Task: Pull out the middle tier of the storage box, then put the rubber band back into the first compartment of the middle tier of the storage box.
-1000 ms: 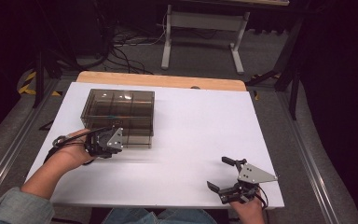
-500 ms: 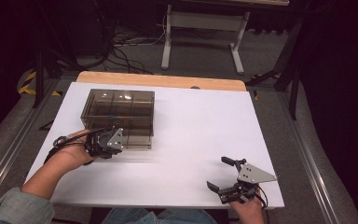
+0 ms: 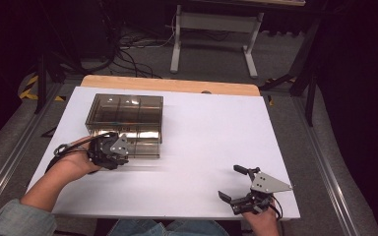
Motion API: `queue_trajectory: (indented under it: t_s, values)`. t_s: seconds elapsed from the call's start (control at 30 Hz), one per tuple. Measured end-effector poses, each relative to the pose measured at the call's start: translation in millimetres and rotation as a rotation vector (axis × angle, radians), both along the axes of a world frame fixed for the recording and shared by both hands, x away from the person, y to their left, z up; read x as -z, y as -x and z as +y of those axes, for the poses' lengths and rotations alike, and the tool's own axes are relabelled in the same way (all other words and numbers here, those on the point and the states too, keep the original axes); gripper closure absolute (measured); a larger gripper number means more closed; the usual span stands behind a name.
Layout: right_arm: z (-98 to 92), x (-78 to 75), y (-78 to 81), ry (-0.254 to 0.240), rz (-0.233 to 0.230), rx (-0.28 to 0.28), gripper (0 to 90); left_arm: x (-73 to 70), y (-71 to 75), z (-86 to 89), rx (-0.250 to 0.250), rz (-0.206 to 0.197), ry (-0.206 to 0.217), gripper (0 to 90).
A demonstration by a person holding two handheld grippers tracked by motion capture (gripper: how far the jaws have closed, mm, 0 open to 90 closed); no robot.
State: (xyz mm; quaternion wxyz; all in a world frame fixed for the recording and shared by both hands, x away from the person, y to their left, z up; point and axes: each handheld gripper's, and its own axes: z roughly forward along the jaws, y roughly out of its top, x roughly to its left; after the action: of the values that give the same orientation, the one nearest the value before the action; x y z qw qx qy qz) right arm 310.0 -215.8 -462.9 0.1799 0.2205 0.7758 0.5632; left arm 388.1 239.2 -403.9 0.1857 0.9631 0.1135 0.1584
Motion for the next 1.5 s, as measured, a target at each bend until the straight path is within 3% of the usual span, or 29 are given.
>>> queue_trajectory:
  t_s: [0.1,0.13,0.17,0.27,0.43,0.73,1.03,1.27,1.5]
  values:
    - [-0.1,-0.1,0.1,0.0,-0.001,0.001,1.5,-7.0,3.5,6.6,-0.03,-0.004,0.071,47.3]
    - [-0.5,-0.2,0.3,0.0,-0.001,0.003,1.6,-12.8,7.7,13.0,-0.061,-0.01,0.128,41.8]
    - [-0.5,-0.2,0.3,0.0,-0.001,0.003,1.6,-12.8,7.7,13.0,-0.061,-0.01,0.128,39.4]
    - [-0.6,0.2,-0.2,-0.002,0.0,0.002,1.6,-19.9,16.4,22.6,-0.091,-0.021,0.213,35.9]
    - [0.7,0.5,-0.1,0.003,0.003,-0.001,1.6,-24.2,29.6,32.2,-0.122,-0.045,0.28,31.3]
    - [-0.4,0.8,1.3,0.005,0.003,0.006,1.5,-27.3,36.0,46.4,-0.176,-0.045,0.38,29.0]
    - [-1.1,0.3,2.6,0.002,0.002,0.007,1.6,-28.0,41.4,53.0,-0.233,-0.042,0.408,29.1]
    - [-1.4,0.1,3.3,0.005,-0.006,0.005,1.5,-25.7,49.2,59.3,-0.275,-0.044,0.381,29.6]
    - [-1.1,0.4,3.2,0.009,-0.005,0.003,1.5,-18.3,56.9,73.6,-0.265,-0.034,0.352,31.1]
